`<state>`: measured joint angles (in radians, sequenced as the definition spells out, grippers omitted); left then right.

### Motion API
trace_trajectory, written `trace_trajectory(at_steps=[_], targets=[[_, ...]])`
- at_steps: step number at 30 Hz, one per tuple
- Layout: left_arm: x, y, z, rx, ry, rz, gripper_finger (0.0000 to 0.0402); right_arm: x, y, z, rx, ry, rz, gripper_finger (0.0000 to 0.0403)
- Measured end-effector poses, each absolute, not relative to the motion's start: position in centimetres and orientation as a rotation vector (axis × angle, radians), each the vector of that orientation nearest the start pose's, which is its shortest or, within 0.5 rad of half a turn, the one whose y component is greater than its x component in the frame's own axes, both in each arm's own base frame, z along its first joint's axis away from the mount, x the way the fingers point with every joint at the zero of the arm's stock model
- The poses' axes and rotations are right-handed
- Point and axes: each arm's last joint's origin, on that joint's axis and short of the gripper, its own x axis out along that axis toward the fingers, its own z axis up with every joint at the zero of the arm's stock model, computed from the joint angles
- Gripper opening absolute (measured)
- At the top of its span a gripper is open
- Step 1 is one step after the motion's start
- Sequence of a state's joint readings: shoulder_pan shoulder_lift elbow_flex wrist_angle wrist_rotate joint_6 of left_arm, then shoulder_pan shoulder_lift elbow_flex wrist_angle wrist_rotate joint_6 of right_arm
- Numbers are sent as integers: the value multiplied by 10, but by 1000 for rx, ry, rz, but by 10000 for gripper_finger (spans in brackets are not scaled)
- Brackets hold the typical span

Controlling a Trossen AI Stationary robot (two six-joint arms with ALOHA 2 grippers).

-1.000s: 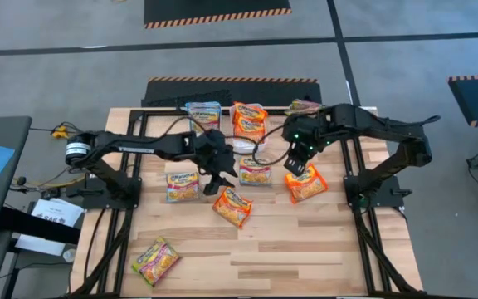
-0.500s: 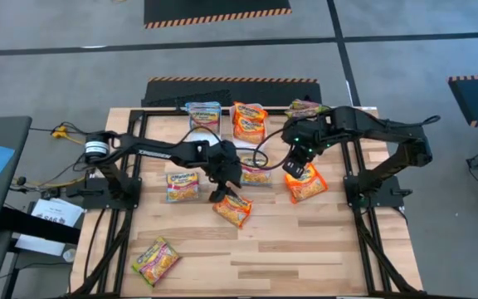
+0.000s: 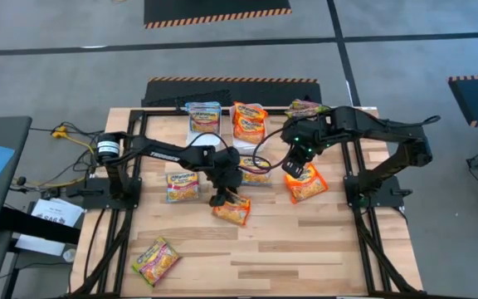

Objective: Sort Maruchan noodles
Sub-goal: Put the orange noodle pack into the middle white bin

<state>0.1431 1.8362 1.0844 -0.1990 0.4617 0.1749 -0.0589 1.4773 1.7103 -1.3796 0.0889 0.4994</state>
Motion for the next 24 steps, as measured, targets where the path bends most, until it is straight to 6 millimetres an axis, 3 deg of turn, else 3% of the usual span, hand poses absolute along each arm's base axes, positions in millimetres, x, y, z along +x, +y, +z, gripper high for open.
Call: trace_trajectory(at_steps=[4, 11, 24], targets=[[361, 38, 158, -139, 881, -396, 138, 259, -18, 393, 415, 1085, -425, 173], [359, 33, 158, -188, 902, -455, 15, 259, -19, 393, 409, 1079, -438, 173], [362, 33, 169, -227, 865, -485, 0, 258, -26, 394, 382, 1067, -493, 173]])
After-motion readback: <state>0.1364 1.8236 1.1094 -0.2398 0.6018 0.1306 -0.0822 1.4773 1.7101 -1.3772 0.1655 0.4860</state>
